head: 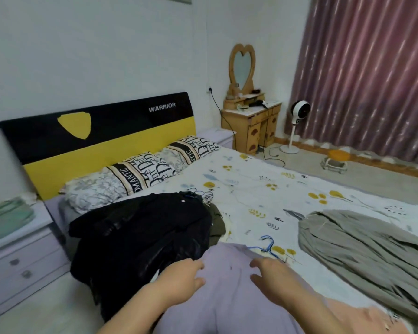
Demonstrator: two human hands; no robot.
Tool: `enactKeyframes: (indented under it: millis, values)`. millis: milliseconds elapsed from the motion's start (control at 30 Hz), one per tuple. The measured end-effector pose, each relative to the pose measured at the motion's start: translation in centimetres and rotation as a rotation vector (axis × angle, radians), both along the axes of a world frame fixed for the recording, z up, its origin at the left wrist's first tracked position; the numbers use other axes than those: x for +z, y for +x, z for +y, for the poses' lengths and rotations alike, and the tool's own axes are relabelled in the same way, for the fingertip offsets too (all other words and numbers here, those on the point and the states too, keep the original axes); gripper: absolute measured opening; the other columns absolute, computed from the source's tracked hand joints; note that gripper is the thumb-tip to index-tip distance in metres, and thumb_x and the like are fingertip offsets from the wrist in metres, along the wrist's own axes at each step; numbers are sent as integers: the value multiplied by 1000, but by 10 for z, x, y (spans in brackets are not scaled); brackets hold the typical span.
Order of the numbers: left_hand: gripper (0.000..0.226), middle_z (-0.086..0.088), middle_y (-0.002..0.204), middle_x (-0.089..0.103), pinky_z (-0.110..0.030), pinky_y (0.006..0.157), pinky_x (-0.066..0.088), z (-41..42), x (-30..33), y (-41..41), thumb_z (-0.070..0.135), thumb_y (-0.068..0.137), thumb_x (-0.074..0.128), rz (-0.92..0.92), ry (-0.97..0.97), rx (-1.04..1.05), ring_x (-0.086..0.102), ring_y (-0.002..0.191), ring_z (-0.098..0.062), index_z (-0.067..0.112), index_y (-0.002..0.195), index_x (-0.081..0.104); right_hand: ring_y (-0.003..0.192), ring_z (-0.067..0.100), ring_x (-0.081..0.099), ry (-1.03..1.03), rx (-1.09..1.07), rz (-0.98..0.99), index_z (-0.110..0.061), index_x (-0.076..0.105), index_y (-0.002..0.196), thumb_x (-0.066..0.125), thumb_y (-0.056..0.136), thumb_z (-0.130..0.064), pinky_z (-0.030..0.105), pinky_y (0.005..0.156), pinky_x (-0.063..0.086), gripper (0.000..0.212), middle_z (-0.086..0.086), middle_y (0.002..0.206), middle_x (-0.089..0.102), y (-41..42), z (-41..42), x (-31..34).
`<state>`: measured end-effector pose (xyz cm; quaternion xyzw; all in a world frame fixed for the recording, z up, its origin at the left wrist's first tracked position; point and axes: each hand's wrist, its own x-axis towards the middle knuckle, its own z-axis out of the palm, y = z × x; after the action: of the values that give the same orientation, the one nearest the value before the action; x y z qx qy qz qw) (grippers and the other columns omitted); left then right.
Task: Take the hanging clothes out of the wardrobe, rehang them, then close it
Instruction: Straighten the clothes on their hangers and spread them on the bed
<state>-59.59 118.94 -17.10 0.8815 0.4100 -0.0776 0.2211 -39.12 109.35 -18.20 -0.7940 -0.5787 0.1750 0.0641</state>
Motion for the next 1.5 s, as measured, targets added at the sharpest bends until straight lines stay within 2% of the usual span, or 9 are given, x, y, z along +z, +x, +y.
enactKeyframes:
  millis: [67,267,433,600,733,833,967,1100,1500]
  values:
    - [43,0,134,49,-28,95,39,17,1,-31,36,95,44,2,8,22,48,120,-18,22,136,43,125,18,47,10,-5,8,-22,47,135,45,95,-31,27,99,39,40,-1,137,51,-27,16,-4]
    - [43,3,132,50,-31,100,41,59,0,-100,36,95,45,-10,3,66,49,120,-16,23,137,42,122,17,50,35,-44,11,-23,48,133,43,96,-31,27,97,41,38,-2,136,52,-83,57,-10]
    - [42,5,135,49,-26,103,38,95,-5,-124,36,96,44,-62,-9,121,46,124,-12,25,136,43,120,17,51,58,-63,9,-22,48,133,43,97,-28,26,95,42,37,-1,135,53,-97,100,-9]
    - [40,6,132,51,-26,101,40,146,-15,-127,37,95,45,-55,-24,150,48,121,-12,26,134,45,111,20,56,48,-60,12,-19,54,123,42,96,-22,28,88,44,29,3,123,59,-96,155,-15]
    - [41,4,134,49,-25,100,40,200,-24,-110,36,96,44,-29,-21,135,48,121,-13,24,135,44,104,22,56,34,-75,-1,-19,57,111,42,95,-23,27,71,38,22,3,107,59,-84,205,-25]
    - [41,4,133,50,-27,100,41,241,-30,-92,36,96,44,-24,-24,127,49,120,-14,24,135,44,106,21,55,3,-80,3,-19,57,113,41,95,-22,27,72,36,24,3,111,58,-74,239,-30]
    - [40,4,133,50,-26,99,42,287,-43,-73,36,96,44,-42,-41,123,49,120,-13,23,134,44,106,24,54,-41,-102,1,-23,47,93,42,92,-21,28,69,33,6,6,106,57,-63,283,-40]
    - [39,5,131,51,-25,99,41,333,-61,-62,36,96,44,-48,-54,81,50,119,-12,23,133,45,107,24,54,-64,-133,34,-19,55,115,43,93,-24,29,75,37,26,4,113,57,-61,320,-57]
    - [39,8,132,47,-20,98,40,518,-148,-48,35,97,42,-30,-76,-75,48,118,-7,24,134,43,124,19,42,-157,-412,29,-23,38,138,44,95,-31,28,98,39,44,0,134,43,-74,447,-143]
